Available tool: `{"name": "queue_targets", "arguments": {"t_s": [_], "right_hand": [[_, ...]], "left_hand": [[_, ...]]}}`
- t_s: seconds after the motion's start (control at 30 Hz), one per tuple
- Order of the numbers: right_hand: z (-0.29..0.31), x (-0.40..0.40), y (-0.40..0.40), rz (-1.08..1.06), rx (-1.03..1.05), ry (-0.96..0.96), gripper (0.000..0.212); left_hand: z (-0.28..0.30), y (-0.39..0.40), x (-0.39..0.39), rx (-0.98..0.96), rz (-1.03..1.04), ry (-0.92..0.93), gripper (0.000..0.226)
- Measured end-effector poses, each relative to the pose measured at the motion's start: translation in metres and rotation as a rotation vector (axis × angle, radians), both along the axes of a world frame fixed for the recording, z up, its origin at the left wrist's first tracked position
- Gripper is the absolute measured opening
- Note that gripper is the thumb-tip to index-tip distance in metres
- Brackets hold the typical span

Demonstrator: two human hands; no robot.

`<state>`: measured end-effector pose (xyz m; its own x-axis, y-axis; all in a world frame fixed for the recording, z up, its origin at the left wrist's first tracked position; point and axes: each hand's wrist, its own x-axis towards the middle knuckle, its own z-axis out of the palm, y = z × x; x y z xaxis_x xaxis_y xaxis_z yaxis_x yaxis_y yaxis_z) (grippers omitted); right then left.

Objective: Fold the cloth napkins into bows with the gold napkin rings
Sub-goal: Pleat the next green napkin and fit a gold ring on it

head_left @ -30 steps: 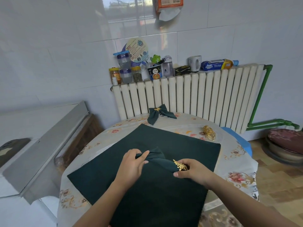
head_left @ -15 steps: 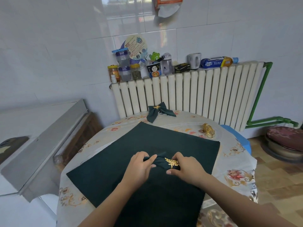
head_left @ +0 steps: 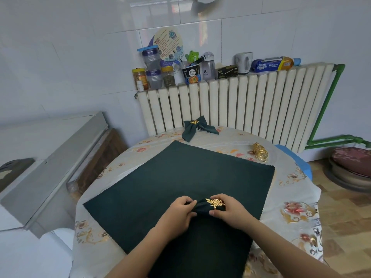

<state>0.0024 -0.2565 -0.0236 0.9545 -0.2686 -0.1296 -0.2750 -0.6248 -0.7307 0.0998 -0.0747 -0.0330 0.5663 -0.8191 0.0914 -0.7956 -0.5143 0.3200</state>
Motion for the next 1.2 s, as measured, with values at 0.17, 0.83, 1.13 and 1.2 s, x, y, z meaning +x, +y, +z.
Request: {"name": "queue_targets", "arguments": {"t_s": [0.17, 0.83, 1.13, 1.2], "right_hand": [[-0.008, -0.002, 0.002, 0.022, -0.064, -0.048, 0.055], [-0.013, -0.011, 0.003, -0.095, 0.063, -0.217, 0.043], [-0.015, -0.013, 0.003, -0.073, 0.078, -0.211, 0.043], [-0.015, -0.013, 0.003, -0.061, 0.071, -0.203, 0.044]], "left_hand": [[0.005, -0.021, -0.015, 0.305, 0.079, 0.11, 0.068], [0.0, -0.031, -0.003, -0.201, 0.273, 0.671, 0.033], [0.005, -0.021, 0.002, -0.222, 0.172, 0.802, 0.042], [0.007, -0.021, 0.002, -0.206, 0.169, 0.843, 0.042]]}}
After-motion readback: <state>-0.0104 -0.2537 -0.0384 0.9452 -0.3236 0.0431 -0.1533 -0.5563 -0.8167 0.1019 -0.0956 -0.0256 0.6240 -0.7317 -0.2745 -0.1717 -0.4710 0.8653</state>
